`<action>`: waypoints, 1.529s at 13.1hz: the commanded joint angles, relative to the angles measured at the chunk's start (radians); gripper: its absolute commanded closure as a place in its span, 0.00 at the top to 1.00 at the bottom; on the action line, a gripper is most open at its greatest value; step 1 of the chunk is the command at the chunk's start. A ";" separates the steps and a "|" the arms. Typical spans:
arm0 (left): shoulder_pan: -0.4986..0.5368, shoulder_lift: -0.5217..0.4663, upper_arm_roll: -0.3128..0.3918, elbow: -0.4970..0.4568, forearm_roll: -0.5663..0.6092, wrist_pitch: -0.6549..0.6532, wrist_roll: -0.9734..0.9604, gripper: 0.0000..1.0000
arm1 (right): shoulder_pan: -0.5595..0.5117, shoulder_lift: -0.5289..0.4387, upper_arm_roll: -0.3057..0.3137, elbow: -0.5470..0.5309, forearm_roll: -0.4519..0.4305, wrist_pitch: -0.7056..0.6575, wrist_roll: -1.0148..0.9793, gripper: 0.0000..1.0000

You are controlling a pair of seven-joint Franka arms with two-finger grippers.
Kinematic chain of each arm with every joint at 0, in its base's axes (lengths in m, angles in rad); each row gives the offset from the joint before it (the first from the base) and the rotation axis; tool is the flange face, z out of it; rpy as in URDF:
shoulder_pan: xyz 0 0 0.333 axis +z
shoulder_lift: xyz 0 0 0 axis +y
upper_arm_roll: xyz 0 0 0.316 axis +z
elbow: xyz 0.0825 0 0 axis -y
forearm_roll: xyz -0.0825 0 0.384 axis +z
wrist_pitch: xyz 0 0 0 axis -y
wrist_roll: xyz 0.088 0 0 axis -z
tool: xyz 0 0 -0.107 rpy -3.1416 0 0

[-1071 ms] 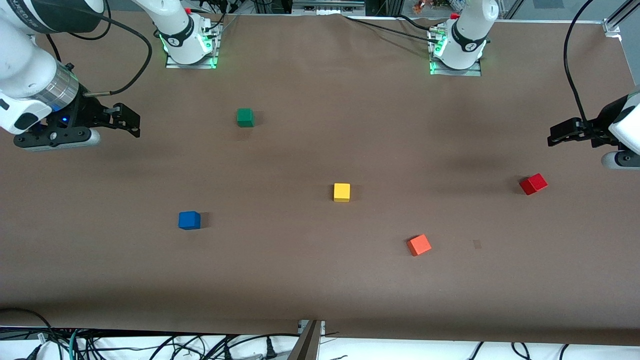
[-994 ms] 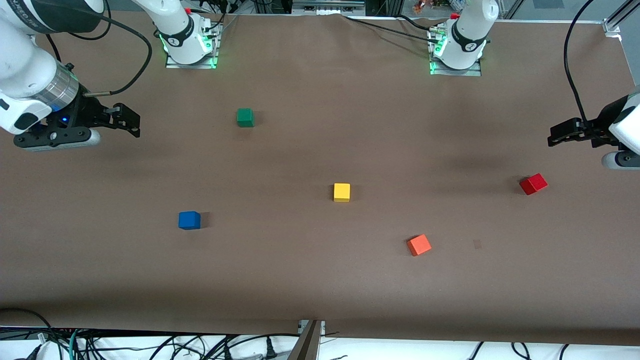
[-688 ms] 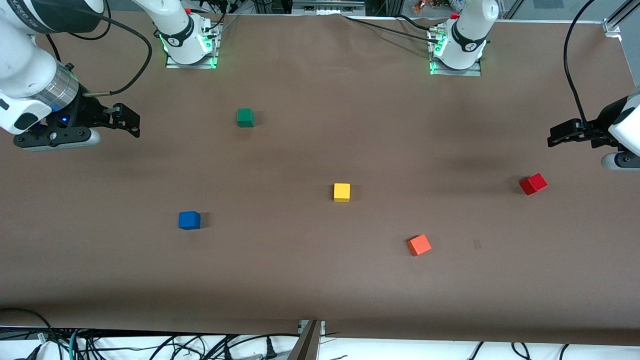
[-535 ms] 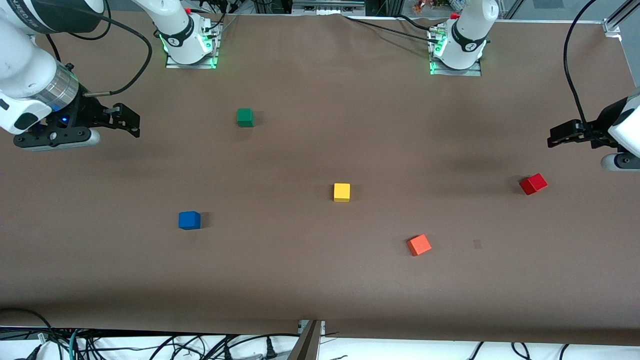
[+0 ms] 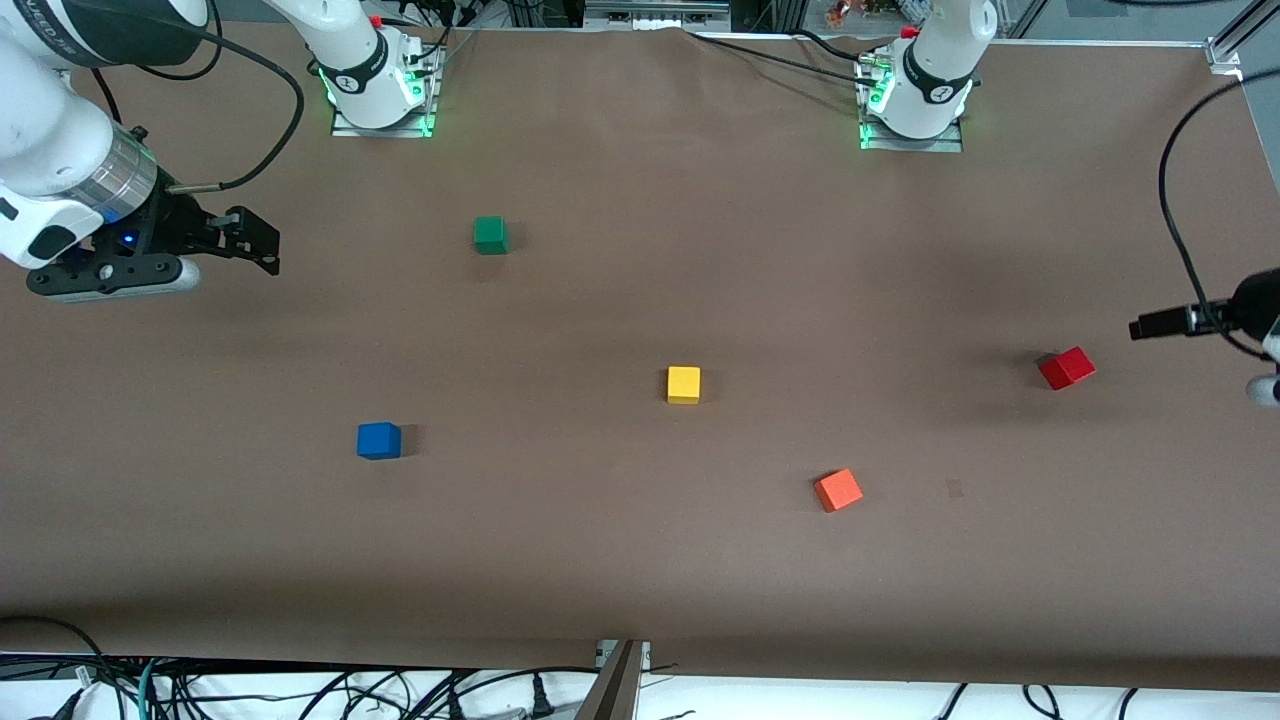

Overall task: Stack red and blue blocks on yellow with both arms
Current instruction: 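Lower the left gripper onto the red cube and close it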

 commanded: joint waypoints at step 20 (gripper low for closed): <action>0.177 0.068 -0.002 -0.615 -0.003 0.757 -0.027 1.00 | -0.018 -0.021 0.017 -0.017 -0.014 0.005 -0.012 1.00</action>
